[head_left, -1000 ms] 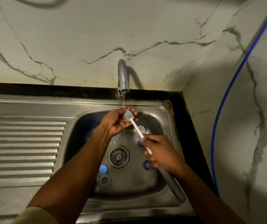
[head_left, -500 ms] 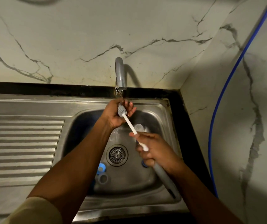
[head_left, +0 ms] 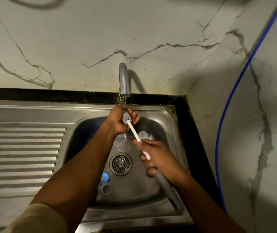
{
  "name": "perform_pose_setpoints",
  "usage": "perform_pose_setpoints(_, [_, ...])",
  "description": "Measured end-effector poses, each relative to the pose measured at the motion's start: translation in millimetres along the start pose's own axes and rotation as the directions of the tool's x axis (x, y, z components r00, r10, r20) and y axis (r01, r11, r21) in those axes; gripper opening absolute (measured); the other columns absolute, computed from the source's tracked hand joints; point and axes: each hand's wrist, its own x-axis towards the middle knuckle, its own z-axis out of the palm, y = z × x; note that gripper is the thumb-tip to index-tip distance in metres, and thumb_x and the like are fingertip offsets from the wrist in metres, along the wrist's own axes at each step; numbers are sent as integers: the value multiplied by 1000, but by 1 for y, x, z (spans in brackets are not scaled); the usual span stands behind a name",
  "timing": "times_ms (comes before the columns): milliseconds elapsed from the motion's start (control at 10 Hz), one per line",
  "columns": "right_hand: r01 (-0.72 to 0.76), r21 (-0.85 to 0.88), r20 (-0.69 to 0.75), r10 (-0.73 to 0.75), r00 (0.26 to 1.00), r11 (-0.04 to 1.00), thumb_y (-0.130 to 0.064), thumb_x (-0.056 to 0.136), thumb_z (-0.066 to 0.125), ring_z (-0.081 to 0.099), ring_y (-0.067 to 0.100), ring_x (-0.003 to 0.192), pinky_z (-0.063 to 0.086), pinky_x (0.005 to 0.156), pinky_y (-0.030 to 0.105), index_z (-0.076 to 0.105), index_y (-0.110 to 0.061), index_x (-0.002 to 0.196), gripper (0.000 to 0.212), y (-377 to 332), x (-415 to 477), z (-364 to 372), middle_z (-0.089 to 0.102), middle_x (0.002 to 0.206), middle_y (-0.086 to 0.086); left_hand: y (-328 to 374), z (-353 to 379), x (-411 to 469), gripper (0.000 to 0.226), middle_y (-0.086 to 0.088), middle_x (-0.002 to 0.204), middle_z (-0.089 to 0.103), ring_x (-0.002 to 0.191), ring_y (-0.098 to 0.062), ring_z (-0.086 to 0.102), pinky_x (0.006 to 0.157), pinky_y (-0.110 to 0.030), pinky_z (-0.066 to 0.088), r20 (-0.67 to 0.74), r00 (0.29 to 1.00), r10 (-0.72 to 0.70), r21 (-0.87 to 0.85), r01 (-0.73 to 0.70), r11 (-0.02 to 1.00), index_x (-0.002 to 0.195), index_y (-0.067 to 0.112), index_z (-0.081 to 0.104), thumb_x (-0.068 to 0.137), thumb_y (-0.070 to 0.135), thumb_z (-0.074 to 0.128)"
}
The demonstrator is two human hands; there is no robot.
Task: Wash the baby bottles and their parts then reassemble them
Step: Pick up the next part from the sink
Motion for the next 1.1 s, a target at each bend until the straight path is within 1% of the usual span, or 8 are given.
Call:
perform_pose_setpoints(100, [21, -942, -103, -346, 932, 334, -22, 106, 33, 66, 27, 97, 53, 80, 42, 51, -22, 129, 29, 5, -1, 10, 64, 108, 8, -8, 2, 10, 25, -8, 60, 52, 50, -21, 55, 51, -32, 52, -235, 949, 208, 379, -108, 919, 85, 7, 54, 100, 16, 36])
perform_pose_setpoints(200, [116, -907, -73, -422, 904, 404, -21, 104, 41, 67, 26, 91, 51, 71, 35, 56, -18, 123, 25, 0, 1, 14, 64, 98, 7, 0, 1, 9, 25, -8, 62, 55, 52, -22, 60, 57, -33, 55, -162, 979, 125, 296, -73, 953, 82, 8, 54, 98, 14, 37])
perform_pose_setpoints(300, [-15, 75, 71, 9, 997, 997, -22, 102, 50, 42, 7, 35, 32, 33, 18, 67, -17, 109, 18, -14, 5, -2, 47, 62, 0, 11, -9, -3, 26, -6, 75, 69, 71, -21, 70, 75, -36, 61, 136, 991, -4, 4, 4, 1000, 79, 7, 64, 93, 22, 49])
perform_pose_setpoints(400, [-236, 494, 271, 110, 956, 837, -25, 101, 50, 30, 0, 32, 23, 27, 14, 65, -16, 121, 27, -8, 4, -11, 41, 60, -3, 8, -15, -3, 35, -6, 80, 71, 74, -22, 71, 75, -38, 61, 207, 978, 16, -88, 3, 996, 71, 8, 68, 95, 26, 50])
perform_pose_setpoints(500, [34, -375, -75, -67, 995, 927, -30, 106, 42, 55, 11, 48, 46, 46, 26, 66, -32, 105, 24, 2, 4, -1, 53, 69, 0, -2, -11, 6, 38, -7, 67, 60, 62, -21, 65, 60, -34, 61, -25, 1000, 12, 144, -8, 990, 68, 11, 56, 101, 22, 41])
perform_pose_setpoints(600, [-9, -974, -95, -373, 923, 227, -21, 106, 32, 66, 30, 102, 51, 81, 40, 49, -25, 139, 37, 8, 0, 7, 64, 110, 10, -11, -7, 13, 28, -11, 72, 61, 63, -25, 63, 53, -34, 57, -219, 963, 158, 443, -46, 895, 83, 8, 55, 101, 17, 35])
perform_pose_setpoints(900, [-189, 428, 183, 121, 976, 884, -25, 99, 54, 30, 1, 34, 19, 30, 13, 64, -13, 126, 31, -7, -1, -24, 42, 62, -3, 1, -29, 4, 33, -5, 102, 70, 101, -22, 67, 97, -57, 51, 287, 958, 12, -22, -5, 1000, 102, 11, 66, 106, 33, 42])
perform_pose_setpoints(1100, [-17, -986, -84, -403, 911, 166, -17, 106, 30, 64, 30, 103, 51, 86, 41, 36, -15, 149, 43, 11, -2, 11, 63, 116, 12, -12, -8, 24, 18, -9, 71, 56, 62, -21, 59, 62, -36, 49, -187, 970, 153, 55, -145, 988, 82, 11, 52, 95, 7, 40])
